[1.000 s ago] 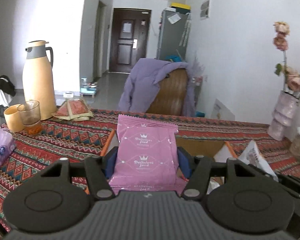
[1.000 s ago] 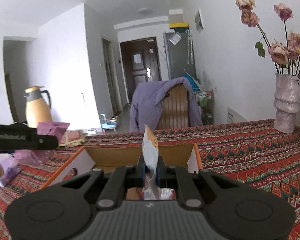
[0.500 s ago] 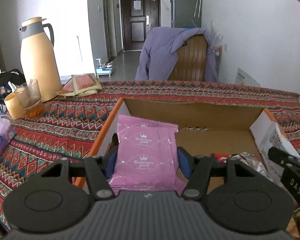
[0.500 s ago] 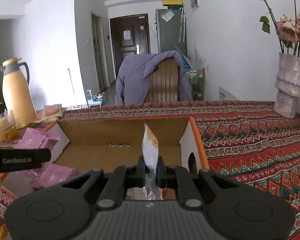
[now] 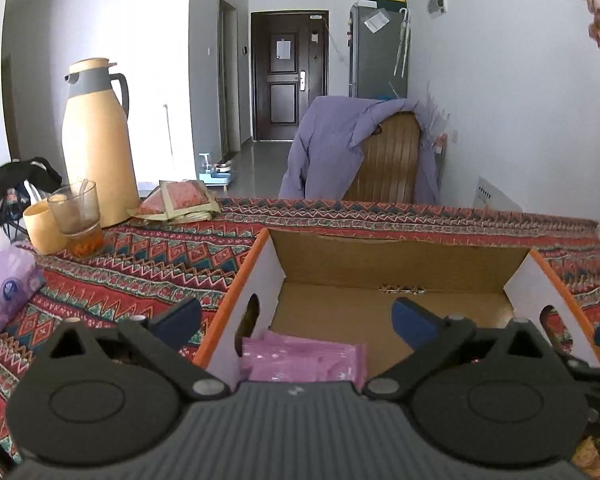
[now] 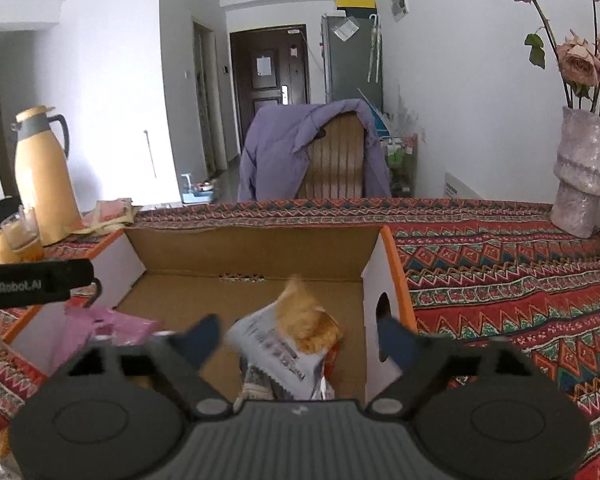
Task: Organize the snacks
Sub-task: 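Carry both packets into the box and open both grippers, then move both tools back toward the remaining snack pile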
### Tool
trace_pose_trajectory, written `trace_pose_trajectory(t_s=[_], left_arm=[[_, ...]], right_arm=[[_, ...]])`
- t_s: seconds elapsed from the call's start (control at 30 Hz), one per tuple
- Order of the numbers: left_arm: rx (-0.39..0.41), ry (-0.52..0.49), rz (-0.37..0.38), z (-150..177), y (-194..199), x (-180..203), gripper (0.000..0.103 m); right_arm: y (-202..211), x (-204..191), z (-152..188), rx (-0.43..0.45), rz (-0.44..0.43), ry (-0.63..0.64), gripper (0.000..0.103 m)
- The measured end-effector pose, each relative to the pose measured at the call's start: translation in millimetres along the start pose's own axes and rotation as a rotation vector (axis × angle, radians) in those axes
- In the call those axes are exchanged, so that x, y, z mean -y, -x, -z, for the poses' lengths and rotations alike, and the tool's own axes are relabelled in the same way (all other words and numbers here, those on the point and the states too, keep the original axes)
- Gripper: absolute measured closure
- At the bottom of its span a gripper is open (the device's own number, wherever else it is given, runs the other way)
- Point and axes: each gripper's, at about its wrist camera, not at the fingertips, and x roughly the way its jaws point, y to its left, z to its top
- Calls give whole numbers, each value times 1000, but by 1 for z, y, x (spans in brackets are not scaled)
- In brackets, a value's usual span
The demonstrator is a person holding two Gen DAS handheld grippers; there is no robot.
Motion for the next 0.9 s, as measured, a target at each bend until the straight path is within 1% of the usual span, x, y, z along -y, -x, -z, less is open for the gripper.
trace_pose_trajectory(t_s=[0.03,0.2,0.37,0.57,0.73,0.9], left_arm=[[0,6,-2,0,1,-2,0],[3,9,2,3,9,-10,0],[7,21,28,5,21,-17,0],[28,61,99,13,56,-31,0],[50,47,145,24,85,-41,0],[76,42,174,47,110,-56,0]], right_arm=[[3,1,1,5,-4,-8,0],[14,7,5,16,1,-33,0],[26,9,9,15,-1,-34,0],[55,9,14,52,-19,-27,0],[90,9,25,98,-32,-17,0],[118,7,43,123,-34,-3,0]])
